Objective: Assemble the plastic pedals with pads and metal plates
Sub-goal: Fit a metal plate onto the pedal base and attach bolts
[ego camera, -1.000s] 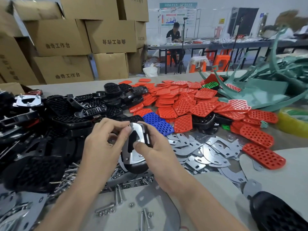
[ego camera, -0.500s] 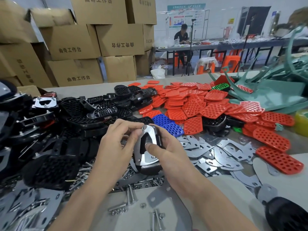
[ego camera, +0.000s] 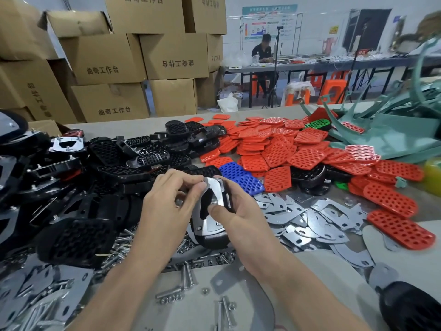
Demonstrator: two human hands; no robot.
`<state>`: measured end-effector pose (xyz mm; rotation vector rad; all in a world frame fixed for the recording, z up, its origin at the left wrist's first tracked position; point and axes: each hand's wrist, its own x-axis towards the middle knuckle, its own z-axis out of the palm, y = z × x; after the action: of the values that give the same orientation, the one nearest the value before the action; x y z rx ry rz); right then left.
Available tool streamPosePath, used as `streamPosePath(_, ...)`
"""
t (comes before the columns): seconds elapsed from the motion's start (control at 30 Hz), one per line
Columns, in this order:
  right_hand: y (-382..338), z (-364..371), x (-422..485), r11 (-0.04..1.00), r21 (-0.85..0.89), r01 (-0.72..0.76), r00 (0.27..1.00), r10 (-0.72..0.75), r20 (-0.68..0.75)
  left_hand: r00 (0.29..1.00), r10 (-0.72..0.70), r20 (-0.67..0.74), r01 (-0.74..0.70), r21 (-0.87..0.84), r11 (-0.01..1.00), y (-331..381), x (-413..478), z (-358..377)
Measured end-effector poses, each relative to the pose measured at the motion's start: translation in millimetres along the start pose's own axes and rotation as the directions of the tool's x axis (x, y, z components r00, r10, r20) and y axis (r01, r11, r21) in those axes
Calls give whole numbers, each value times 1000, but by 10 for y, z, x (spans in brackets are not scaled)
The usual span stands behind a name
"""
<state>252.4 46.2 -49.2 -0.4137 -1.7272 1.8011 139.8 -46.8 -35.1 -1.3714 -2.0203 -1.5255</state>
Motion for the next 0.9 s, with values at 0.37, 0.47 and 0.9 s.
streamPosePath(0.37, -37, 27, -37, 1000, -2, 30, 999, -30, 29, 998, -52, -29, 53, 44, 998, 43, -4, -42)
streamPosePath(0.47, -35, 27, -43, 1000, -6, 27, 999, -27, 37, 999, -16, -28, 18, 69, 997, 60, -6, -38)
streamPosePath(0.9, 29, 8, -11, 996, 64, -69, 998, 69, -4, 999, 25, 32, -27, 42, 999, 5, -39, 15)
